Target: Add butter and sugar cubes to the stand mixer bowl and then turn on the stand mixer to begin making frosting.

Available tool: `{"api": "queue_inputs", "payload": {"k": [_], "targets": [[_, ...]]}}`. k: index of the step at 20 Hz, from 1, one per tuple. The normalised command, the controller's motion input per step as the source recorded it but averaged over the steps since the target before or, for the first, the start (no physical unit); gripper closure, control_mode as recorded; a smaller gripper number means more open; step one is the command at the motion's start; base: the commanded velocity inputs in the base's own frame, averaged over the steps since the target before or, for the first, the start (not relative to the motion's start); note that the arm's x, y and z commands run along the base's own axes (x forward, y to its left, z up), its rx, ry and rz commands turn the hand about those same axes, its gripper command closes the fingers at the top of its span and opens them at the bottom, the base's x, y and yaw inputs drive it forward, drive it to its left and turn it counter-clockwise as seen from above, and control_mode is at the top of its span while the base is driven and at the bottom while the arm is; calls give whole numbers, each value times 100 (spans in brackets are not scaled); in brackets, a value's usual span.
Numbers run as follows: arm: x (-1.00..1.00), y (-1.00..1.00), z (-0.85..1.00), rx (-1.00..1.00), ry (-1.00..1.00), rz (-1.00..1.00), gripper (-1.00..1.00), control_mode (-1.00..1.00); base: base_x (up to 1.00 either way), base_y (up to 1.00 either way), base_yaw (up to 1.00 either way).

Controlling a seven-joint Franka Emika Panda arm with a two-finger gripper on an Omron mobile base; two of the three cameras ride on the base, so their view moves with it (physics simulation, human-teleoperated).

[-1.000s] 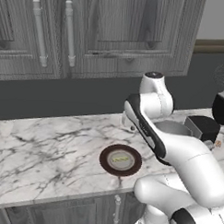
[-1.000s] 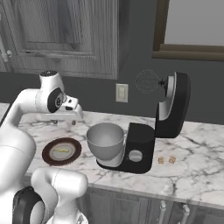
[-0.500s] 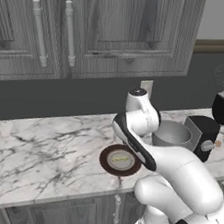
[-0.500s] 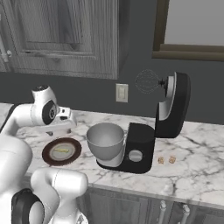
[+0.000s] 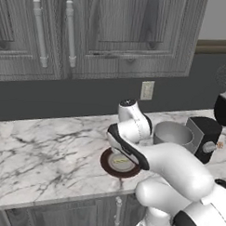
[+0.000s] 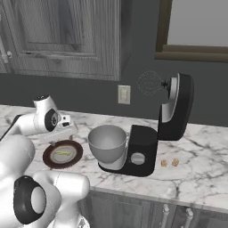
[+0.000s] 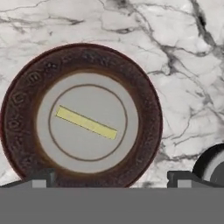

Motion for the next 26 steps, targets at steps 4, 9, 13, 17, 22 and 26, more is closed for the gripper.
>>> {"api": "queue_inputs", "payload": {"k": [4,9,13,17,22,26], "targets": [[27,9,-42,-4,9,21,-100,-100,0,0,0],[4,7,-42,0,-1,32,-100,-100,0,0,0],[-21,0,-36,0,-15,22,-100,-100,0,0,0],[-28,3,-31,0,-9,15,-100,-100,0,0,0],[-11,1,-20,0,-1,12,-100,-100,0,0,0],[28,0,-27,0,0,8,-100,-100,0,0,0]]}}
